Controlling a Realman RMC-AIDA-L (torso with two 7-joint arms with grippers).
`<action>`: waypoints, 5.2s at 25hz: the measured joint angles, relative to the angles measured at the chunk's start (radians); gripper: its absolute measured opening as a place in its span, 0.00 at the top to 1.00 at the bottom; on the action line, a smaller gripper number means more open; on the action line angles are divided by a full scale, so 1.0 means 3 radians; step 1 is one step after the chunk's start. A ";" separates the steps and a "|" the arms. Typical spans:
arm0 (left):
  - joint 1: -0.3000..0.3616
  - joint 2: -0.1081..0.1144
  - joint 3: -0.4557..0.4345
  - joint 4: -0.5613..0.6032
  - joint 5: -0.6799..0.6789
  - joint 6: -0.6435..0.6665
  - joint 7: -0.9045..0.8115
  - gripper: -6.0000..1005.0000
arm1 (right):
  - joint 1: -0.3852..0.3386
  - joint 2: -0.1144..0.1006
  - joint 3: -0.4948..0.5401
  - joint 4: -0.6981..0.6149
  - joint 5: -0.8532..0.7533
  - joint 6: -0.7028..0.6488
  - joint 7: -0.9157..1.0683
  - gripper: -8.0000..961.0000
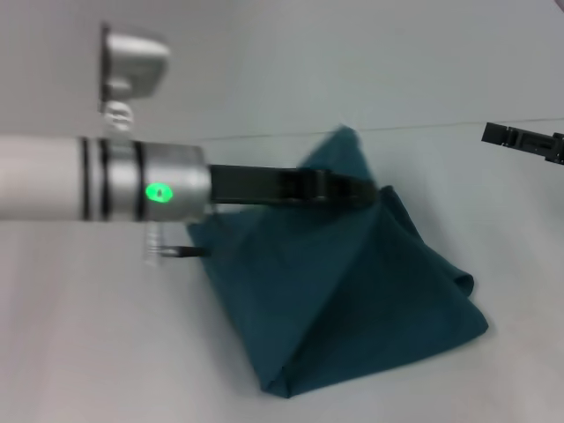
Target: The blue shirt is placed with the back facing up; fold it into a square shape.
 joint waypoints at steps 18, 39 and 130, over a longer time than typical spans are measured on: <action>0.0008 -0.0013 0.1300 -0.1212 -0.1886 -0.0486 0.1142 0.70 | -0.0067 -0.0007 -0.0024 -0.0002 -0.0001 0.0006 -0.0005 0.06; 0.1014 0.0175 0.0265 -0.0313 -0.0808 -0.0033 0.1568 0.05 | 0.0170 -0.0080 -0.0393 0.0368 -0.0542 0.0469 0.0843 0.06; 0.0881 0.0164 -0.0364 -0.0454 0.0269 -0.0494 0.1131 0.06 | 0.0190 0.0099 -0.0680 0.0442 0.0364 0.1113 0.0240 0.30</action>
